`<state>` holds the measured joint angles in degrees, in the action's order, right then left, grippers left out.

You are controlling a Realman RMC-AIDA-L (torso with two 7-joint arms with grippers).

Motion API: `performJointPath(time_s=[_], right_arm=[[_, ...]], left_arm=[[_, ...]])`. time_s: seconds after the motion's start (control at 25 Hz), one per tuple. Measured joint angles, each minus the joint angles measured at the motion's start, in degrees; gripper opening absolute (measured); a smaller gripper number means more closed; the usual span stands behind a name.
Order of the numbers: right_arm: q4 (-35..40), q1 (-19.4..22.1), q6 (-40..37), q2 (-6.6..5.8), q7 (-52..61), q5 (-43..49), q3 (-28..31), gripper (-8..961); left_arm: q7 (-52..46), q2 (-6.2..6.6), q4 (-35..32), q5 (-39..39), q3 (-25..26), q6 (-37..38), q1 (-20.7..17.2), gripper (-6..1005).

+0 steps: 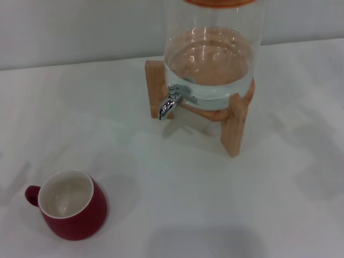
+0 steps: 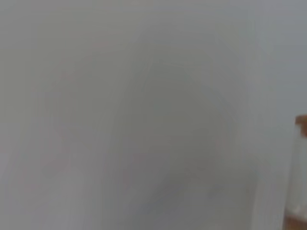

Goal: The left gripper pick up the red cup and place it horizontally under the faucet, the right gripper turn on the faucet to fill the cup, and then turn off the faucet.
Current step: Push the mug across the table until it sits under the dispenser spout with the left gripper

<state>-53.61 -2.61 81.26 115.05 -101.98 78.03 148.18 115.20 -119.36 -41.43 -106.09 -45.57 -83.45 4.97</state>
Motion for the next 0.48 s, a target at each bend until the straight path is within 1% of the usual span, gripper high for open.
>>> performJointPath(time_s=[0.24,0.48], right_arm=[[0.0,-0.4,-0.7,-0.05,0.4,-0.2,0.2,719],[-0.2,-0.8,-0.9,-0.24,0.9,-0.3,0.6,719]], left_arm=[[4.3,-0.22,2.4,-1.6,0.1,-1.4,-2.8,769],[4.5,-0.31,2.5,-2.1,0.0,-3.4,-5.4,767]])
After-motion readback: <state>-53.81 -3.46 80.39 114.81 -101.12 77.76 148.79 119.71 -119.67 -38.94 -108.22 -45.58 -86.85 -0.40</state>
